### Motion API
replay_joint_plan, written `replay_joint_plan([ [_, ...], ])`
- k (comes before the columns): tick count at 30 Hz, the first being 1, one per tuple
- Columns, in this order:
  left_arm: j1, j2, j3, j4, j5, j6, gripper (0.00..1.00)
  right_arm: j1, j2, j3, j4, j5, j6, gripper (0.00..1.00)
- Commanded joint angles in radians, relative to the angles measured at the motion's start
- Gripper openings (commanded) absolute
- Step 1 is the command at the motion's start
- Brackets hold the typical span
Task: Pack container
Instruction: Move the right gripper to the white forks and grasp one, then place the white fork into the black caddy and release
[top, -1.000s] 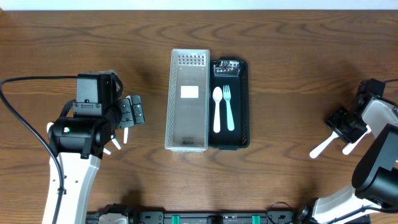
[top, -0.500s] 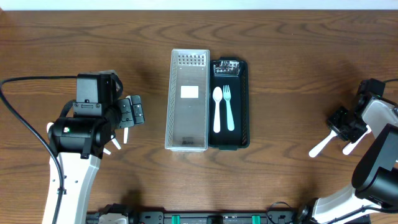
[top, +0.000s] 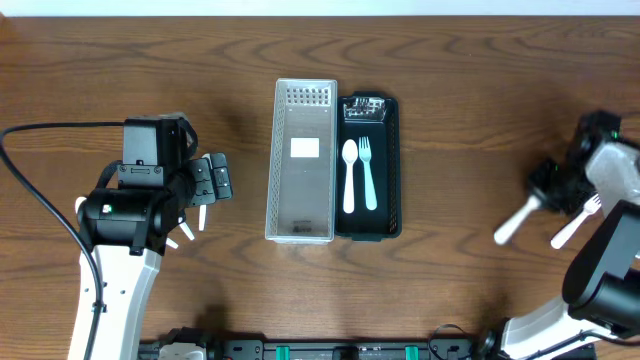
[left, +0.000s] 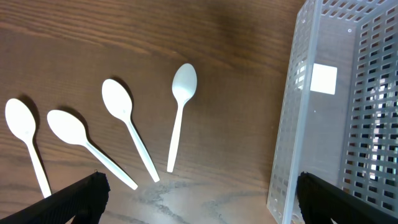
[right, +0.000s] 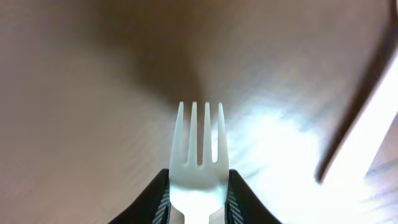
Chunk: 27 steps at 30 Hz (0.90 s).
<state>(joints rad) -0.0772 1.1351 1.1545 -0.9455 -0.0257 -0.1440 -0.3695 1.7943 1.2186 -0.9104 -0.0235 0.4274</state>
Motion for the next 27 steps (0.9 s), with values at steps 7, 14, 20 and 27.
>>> replay_joint_plan([
  [7,0.002,-0.003,0.021,-0.003,0.000,0.013,0.98,0.418,-0.127,0.287,-0.066,-0.032,0.069,0.01],
  [14,0.002,-0.003,0.021,-0.003,0.000,0.013,0.98,0.730,-0.096,0.294,-0.004,-0.013,0.143,0.01],
  [20,0.002,-0.003,0.021,-0.003,0.000,0.013,0.98,0.872,0.013,0.294,-0.002,0.035,0.164,0.01],
  [27,0.002,-0.003,0.021,-0.004,0.000,0.013,0.98,0.880,0.161,0.294,-0.002,0.034,0.168,0.25],
])
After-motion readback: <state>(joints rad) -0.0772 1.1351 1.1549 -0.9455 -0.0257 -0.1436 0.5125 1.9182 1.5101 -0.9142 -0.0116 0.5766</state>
